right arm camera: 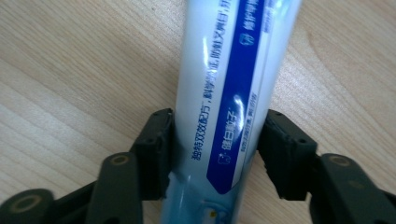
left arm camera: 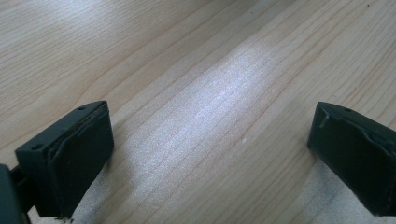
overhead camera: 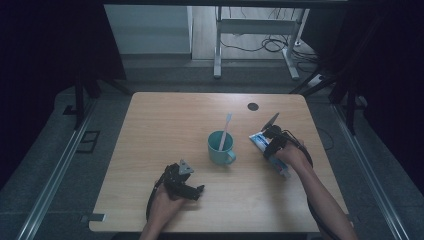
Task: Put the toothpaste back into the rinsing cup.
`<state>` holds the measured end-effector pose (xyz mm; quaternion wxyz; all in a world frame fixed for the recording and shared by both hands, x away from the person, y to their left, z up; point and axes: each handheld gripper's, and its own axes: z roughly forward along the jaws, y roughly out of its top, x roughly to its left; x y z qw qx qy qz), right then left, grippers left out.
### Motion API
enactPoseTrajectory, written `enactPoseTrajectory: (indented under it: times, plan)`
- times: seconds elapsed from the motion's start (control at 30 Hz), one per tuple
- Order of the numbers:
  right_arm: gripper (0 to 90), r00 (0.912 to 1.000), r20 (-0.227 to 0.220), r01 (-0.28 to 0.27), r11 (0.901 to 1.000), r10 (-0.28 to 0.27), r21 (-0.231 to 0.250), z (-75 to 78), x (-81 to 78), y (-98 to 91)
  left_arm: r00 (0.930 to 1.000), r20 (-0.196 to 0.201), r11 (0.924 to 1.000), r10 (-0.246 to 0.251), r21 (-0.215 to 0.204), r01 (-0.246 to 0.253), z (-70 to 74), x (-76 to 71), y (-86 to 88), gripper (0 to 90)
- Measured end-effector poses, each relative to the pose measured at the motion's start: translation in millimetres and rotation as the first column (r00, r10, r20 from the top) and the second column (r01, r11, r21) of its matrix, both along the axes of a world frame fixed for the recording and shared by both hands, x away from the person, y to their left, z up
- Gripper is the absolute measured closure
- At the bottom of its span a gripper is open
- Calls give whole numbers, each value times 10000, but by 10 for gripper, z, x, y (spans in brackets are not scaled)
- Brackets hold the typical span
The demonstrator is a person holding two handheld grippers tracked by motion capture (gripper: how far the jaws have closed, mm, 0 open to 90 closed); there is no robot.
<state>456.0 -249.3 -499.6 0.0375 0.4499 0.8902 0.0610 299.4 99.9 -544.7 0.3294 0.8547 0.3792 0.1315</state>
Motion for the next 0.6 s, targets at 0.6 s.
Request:
enactPoseTrajectory:
  times: [0.6]
  plan:
    - [697,9986,391,-384,9975,362,587,111,-90,-45,10000,-1,10000,2,-1,-2,0,0,0,3]
